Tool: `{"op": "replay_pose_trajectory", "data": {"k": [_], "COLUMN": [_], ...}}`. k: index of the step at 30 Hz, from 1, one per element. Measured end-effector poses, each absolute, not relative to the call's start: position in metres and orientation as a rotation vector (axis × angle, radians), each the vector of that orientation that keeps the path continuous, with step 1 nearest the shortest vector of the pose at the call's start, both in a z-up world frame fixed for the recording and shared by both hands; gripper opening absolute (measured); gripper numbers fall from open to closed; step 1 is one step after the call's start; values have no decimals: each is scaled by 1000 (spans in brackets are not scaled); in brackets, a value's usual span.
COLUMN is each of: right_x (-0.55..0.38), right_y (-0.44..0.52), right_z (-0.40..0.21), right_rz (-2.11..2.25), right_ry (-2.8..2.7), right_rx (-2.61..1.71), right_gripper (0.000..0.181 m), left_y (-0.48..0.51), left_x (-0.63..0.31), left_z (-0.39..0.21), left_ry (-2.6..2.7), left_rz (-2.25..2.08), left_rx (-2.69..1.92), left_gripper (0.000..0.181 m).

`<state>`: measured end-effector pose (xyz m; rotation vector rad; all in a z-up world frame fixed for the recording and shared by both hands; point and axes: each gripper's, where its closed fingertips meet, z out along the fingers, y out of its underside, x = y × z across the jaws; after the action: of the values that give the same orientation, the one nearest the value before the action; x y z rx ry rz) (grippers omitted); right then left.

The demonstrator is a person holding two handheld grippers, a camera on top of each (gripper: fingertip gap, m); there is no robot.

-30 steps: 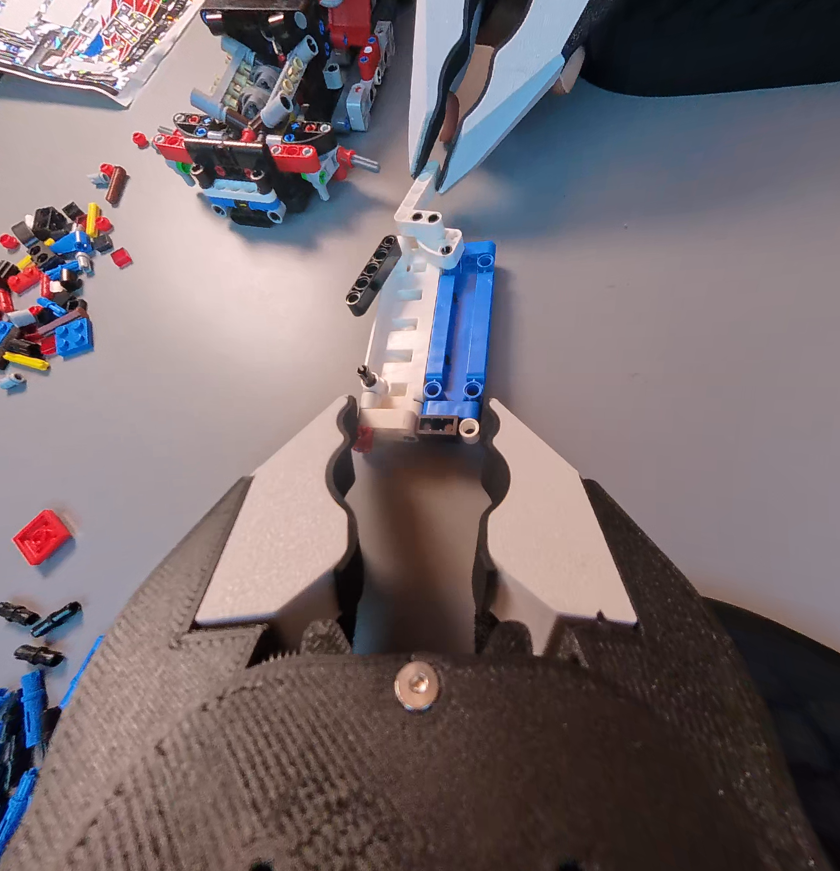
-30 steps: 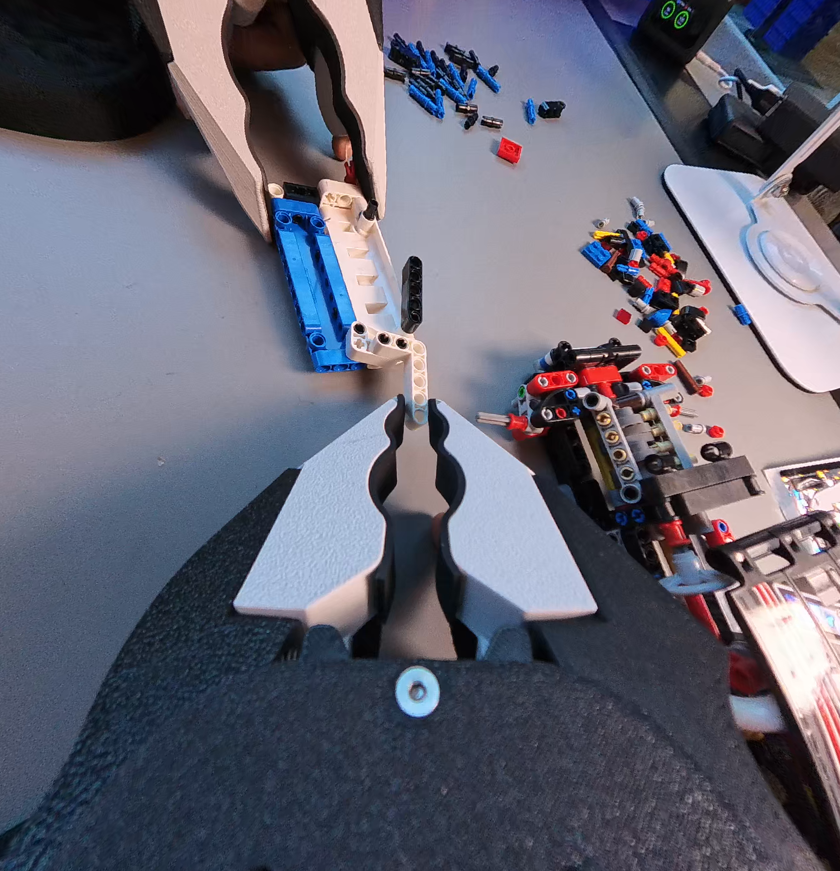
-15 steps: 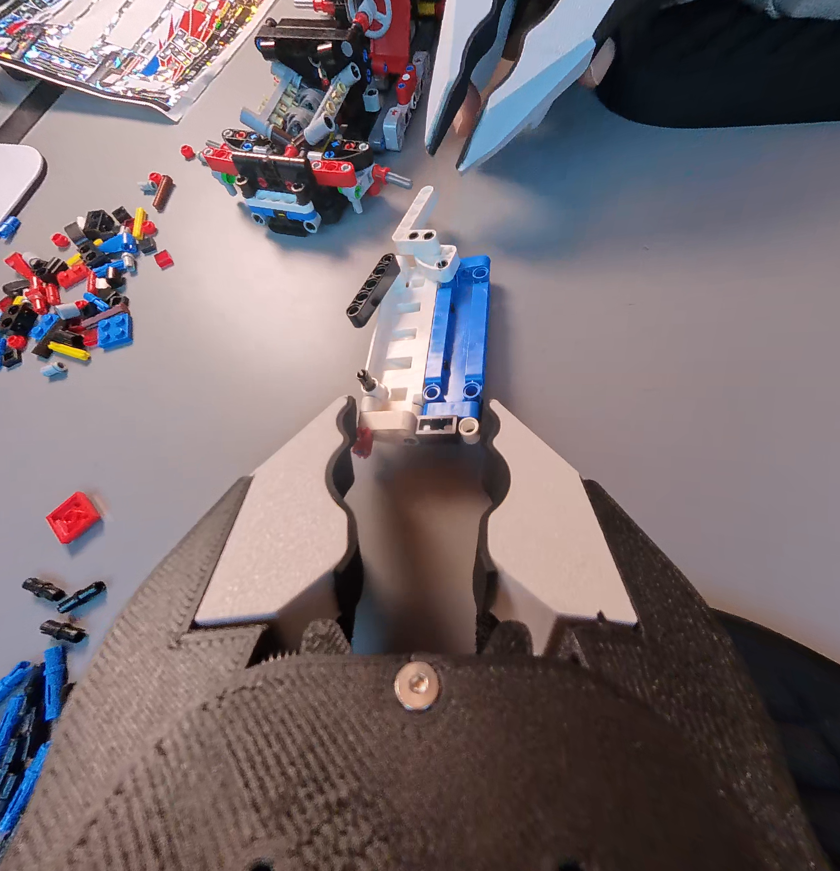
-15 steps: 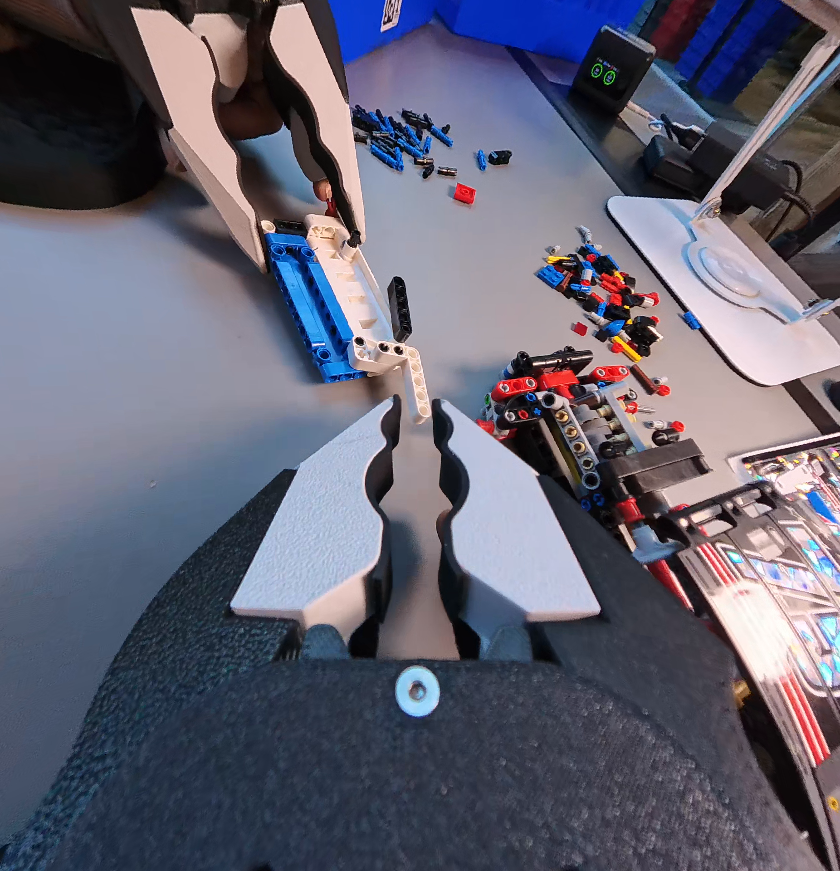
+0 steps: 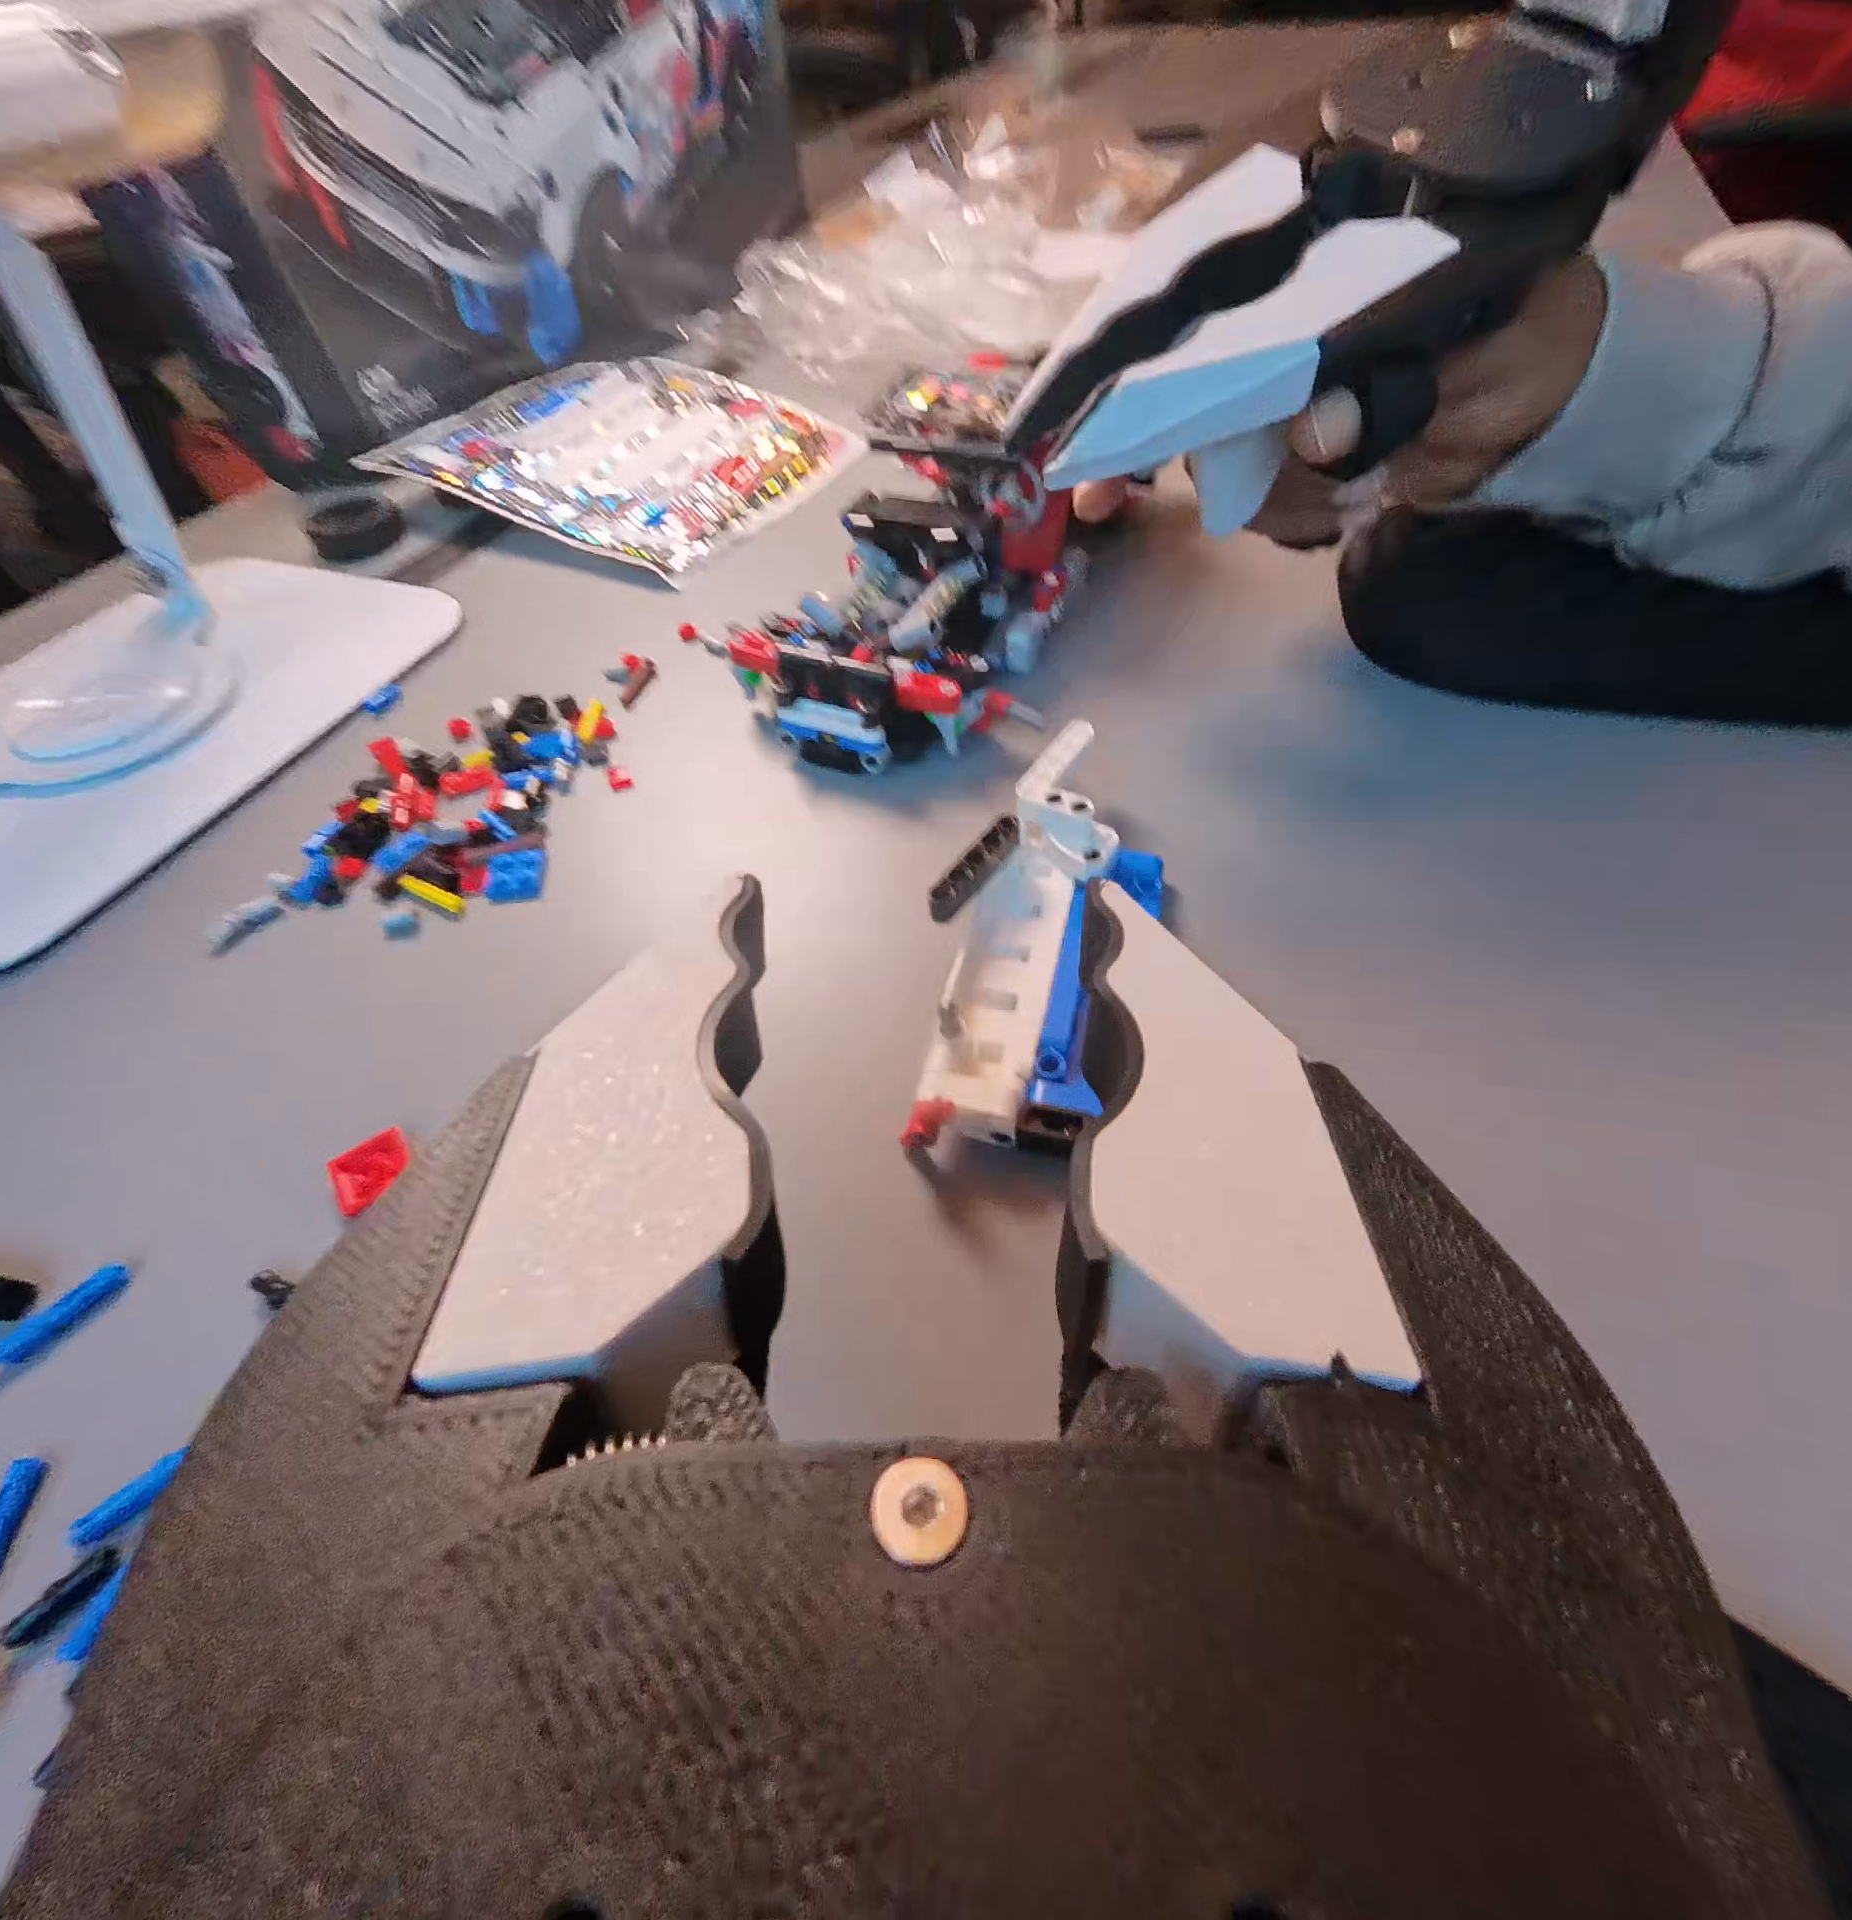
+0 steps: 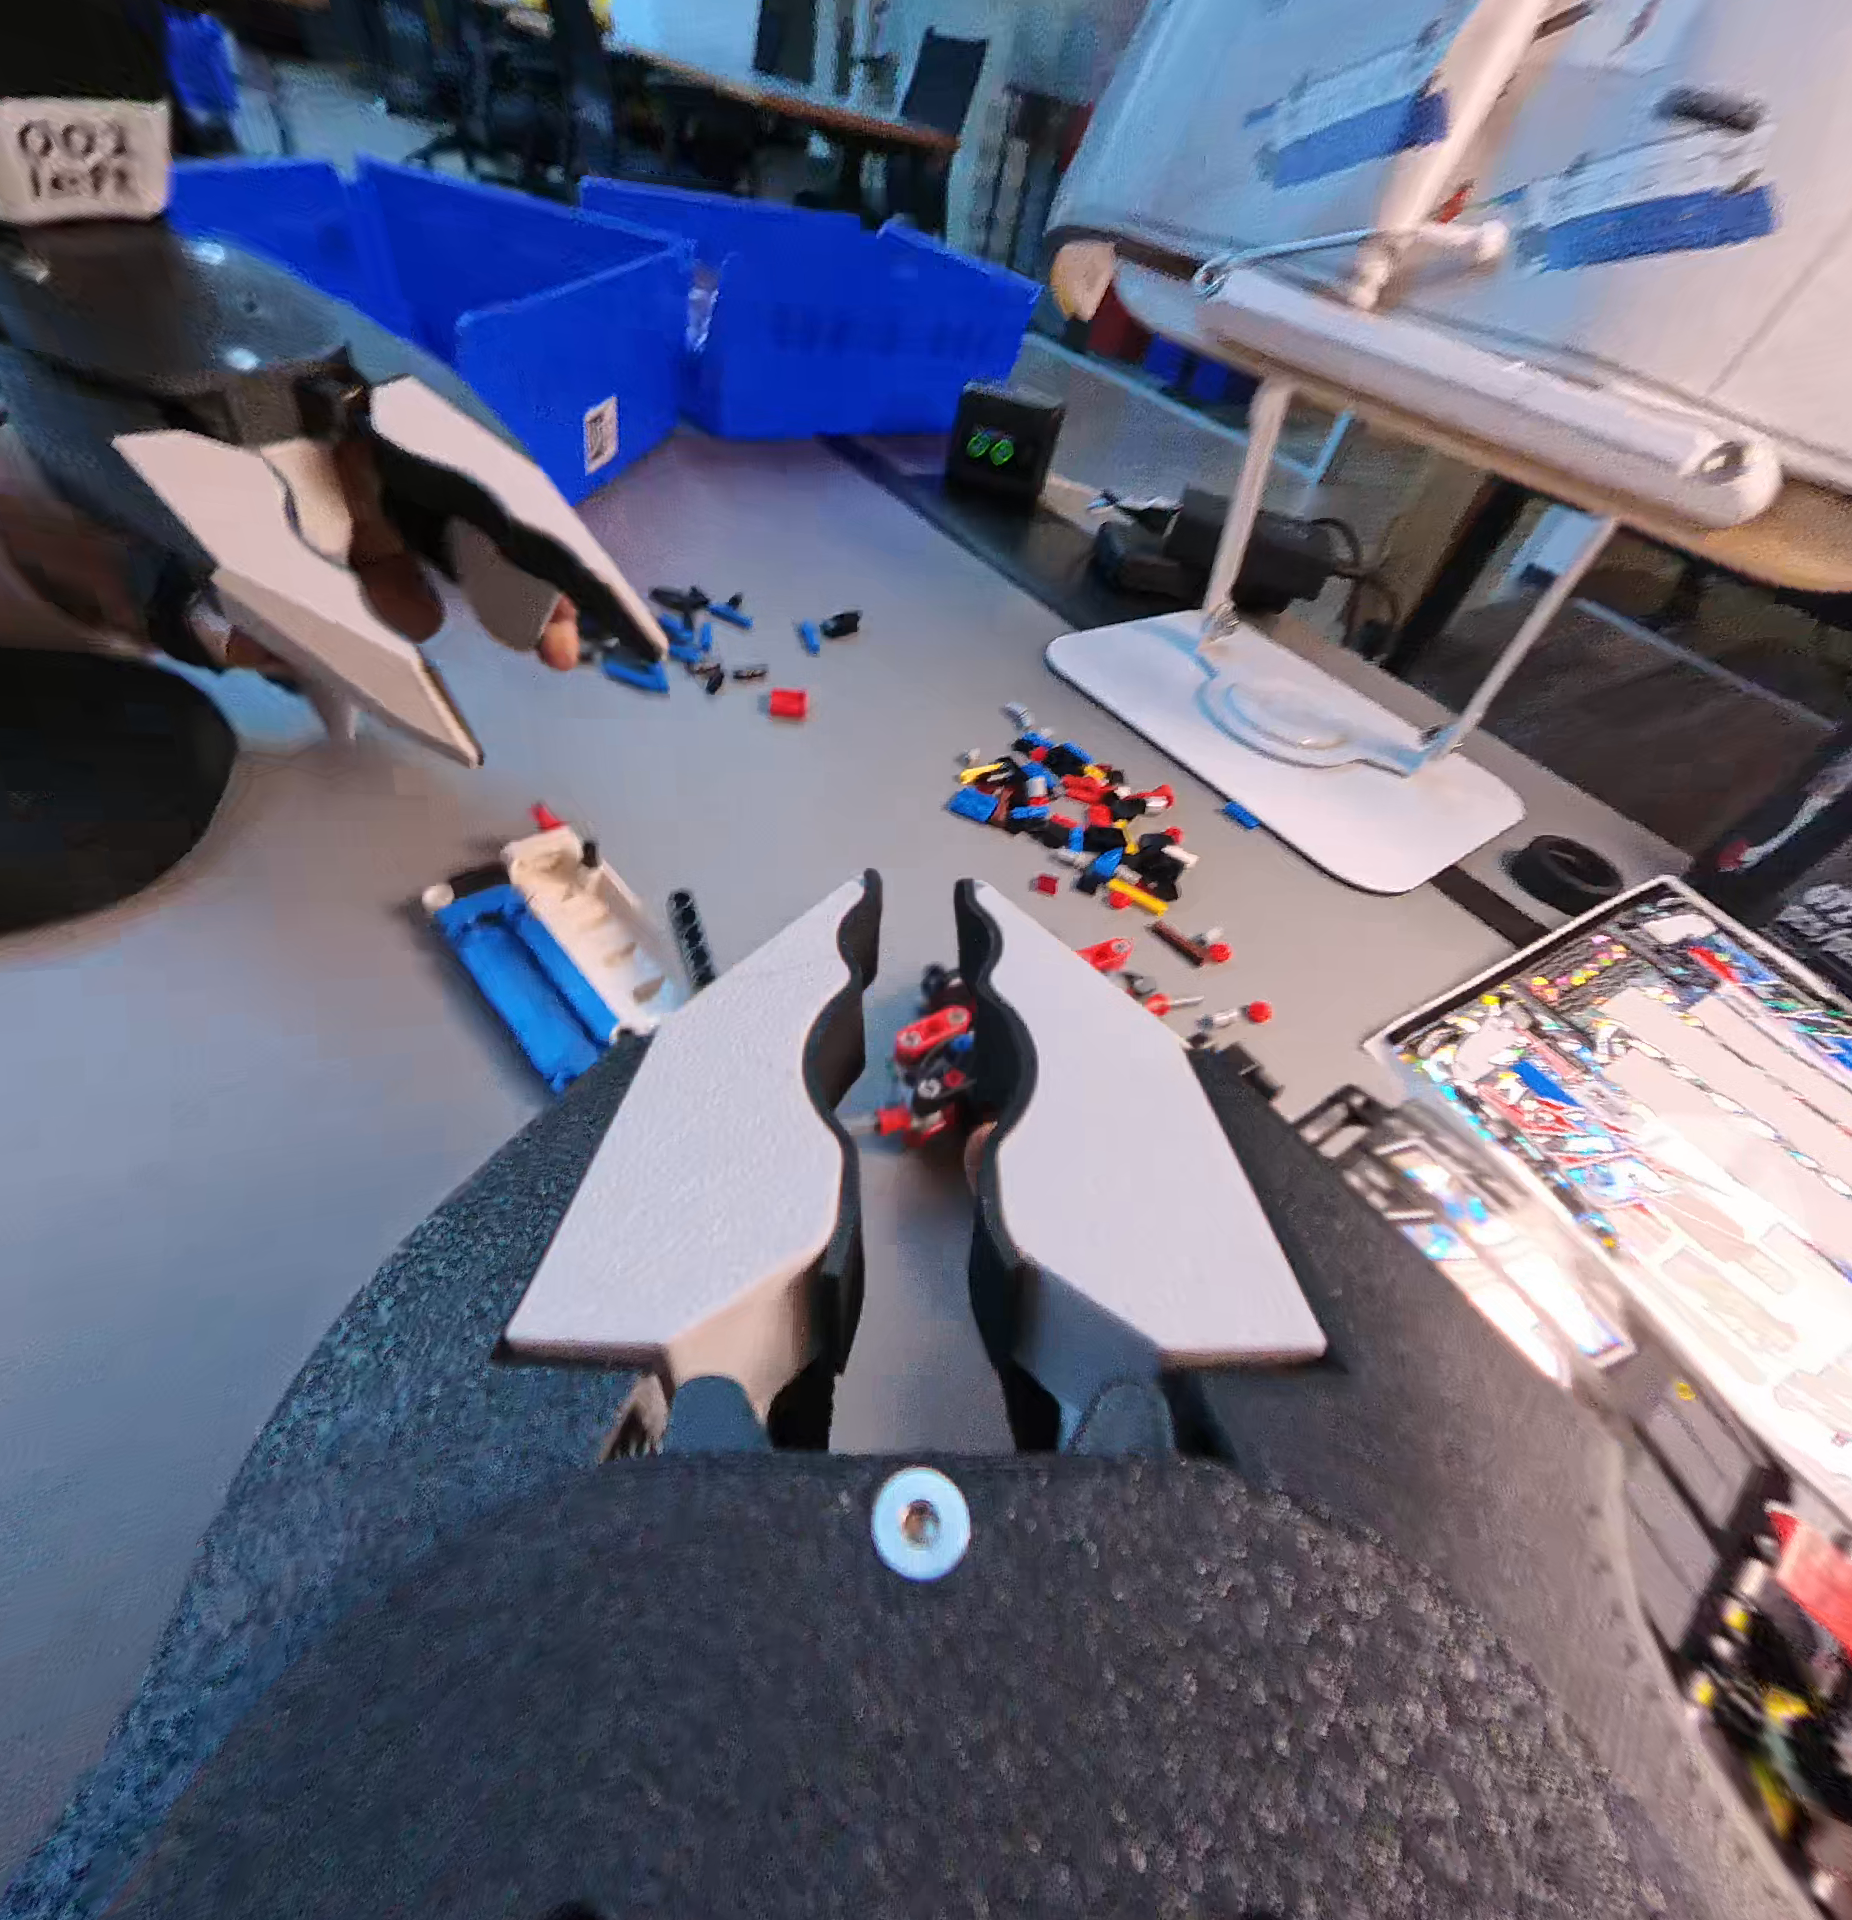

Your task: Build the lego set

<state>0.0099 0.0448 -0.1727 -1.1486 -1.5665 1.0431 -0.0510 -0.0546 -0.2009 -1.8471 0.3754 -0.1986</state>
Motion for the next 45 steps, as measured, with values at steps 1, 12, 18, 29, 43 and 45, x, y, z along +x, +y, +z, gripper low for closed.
{"op": "replay_pose_trajectory", "data": {"k": [1, 12, 18, 29, 43, 45], "right_x": [6, -93, -155, -206, -221, -220], "right_y": [54, 161, 203, 214, 219, 219], "right_z": [-160, -79, -75, -76, -76, -63], "right_rz": [1036, 966, 832, 763, 554, 476], "right_ry": [-1501, -1233, -1188, -1193, -1367, -1432], "right_rx": [-1157, -1217, -1249, -1262, -1556, -1563], "right_gripper": [13, 34, 38, 45, 45, 46], "left_y": [-53, -24, 55, 121, 120, 120], "left_x": [-59, -169, -229, -287, -282, -282], "left_z": [-189, -93, -49, -82, -85, -85], "left_ry": [321, -32, 4, 83, -88, -117], "left_rz": [-168, 253, 476, 634, 380, 337], "left_rx": [-1797, -1548, -1592, -1723, -1618, -1590], "left_gripper": [59, 40, 32, 23, 0, 0]}}
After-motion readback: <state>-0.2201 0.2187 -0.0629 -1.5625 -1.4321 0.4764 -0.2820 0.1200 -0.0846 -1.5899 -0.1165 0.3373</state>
